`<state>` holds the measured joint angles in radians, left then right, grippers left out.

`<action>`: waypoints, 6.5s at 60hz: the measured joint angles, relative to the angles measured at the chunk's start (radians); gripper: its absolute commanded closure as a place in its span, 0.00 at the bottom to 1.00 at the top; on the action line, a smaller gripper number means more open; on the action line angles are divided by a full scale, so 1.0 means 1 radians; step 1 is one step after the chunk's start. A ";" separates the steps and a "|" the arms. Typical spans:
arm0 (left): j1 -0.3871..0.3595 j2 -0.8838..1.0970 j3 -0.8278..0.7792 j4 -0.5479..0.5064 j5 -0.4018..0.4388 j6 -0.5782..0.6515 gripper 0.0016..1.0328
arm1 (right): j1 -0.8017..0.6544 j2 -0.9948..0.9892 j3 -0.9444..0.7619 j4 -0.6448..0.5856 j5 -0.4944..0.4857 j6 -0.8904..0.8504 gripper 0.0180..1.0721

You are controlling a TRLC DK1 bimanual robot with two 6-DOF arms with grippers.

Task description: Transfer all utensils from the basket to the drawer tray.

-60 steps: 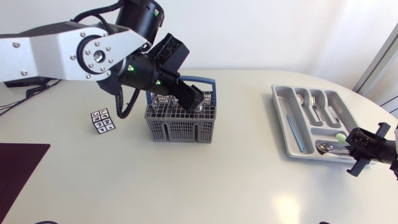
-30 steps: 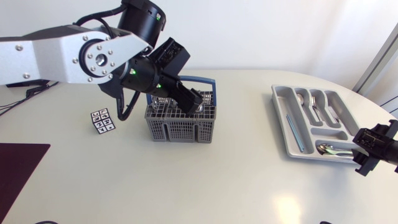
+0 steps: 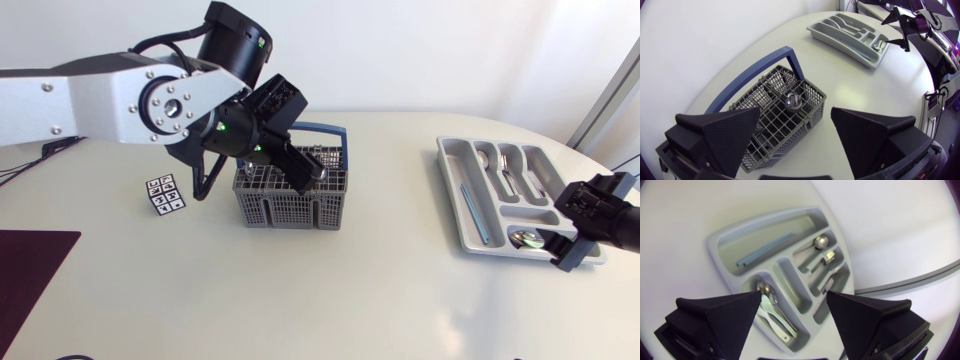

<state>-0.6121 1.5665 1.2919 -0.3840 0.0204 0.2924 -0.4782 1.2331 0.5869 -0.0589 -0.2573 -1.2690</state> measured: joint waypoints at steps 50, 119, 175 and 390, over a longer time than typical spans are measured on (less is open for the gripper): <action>0.075 0.002 -0.249 0.307 -0.003 0.093 0.05 | 0.839 0.333 0.575 -0.331 -0.059 0.978 0.28; 0.161 0.004 -0.344 0.420 0.166 0.131 0.05 | 0.943 0.669 0.879 -0.380 -0.261 1.176 0.95; 0.135 0.005 -0.337 0.365 0.166 0.130 0.05 | 0.870 0.259 0.856 -0.562 -0.360 1.168 0.95; 0.194 0.272 0.039 0.270 0.573 -0.425 0.97 | 0.818 -0.083 0.060 -0.251 -0.034 0.799 0.05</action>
<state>-0.4183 1.8389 1.3308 -0.1143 0.5930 -0.1326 0.3397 1.1503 0.6464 -0.3099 -0.2913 -0.4698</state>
